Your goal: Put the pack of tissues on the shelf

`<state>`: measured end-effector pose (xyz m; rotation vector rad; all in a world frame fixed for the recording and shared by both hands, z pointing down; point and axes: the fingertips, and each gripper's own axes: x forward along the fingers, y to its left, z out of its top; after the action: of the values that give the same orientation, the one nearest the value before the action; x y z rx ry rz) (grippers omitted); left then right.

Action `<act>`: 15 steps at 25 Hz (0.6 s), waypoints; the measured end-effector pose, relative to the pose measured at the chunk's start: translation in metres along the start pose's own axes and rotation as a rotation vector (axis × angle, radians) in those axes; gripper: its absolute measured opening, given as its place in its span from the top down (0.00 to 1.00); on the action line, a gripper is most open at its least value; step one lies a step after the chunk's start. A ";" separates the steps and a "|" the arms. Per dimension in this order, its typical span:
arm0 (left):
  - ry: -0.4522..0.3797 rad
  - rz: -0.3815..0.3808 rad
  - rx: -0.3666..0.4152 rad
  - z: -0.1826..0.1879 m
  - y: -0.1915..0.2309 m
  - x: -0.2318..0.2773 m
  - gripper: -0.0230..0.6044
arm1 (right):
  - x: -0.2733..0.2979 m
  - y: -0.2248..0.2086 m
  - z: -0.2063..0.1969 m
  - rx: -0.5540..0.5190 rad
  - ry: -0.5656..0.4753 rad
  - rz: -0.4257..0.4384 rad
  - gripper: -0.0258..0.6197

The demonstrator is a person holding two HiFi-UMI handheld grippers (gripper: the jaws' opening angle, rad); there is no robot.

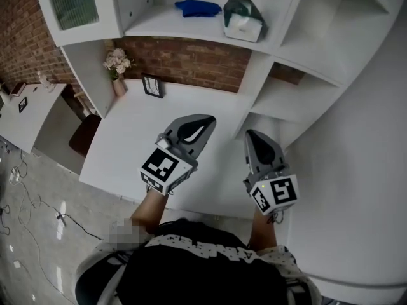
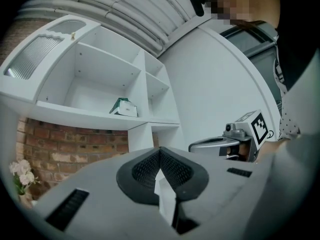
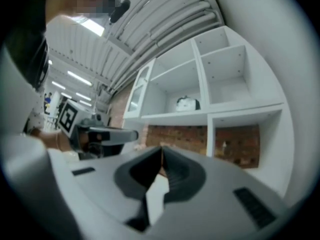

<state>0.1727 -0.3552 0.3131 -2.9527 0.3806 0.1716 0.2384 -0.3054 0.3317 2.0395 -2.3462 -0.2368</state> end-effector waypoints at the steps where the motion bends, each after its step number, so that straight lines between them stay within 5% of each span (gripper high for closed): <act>1: 0.005 0.002 -0.008 -0.002 -0.001 -0.002 0.91 | -0.002 0.001 -0.002 0.006 0.002 -0.001 0.91; 15: 0.017 0.015 0.010 -0.002 -0.006 -0.016 0.91 | -0.006 0.015 -0.002 0.019 -0.014 0.024 0.91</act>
<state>0.1595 -0.3460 0.3183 -2.9435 0.4044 0.1460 0.2246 -0.2978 0.3363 2.0234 -2.3882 -0.2298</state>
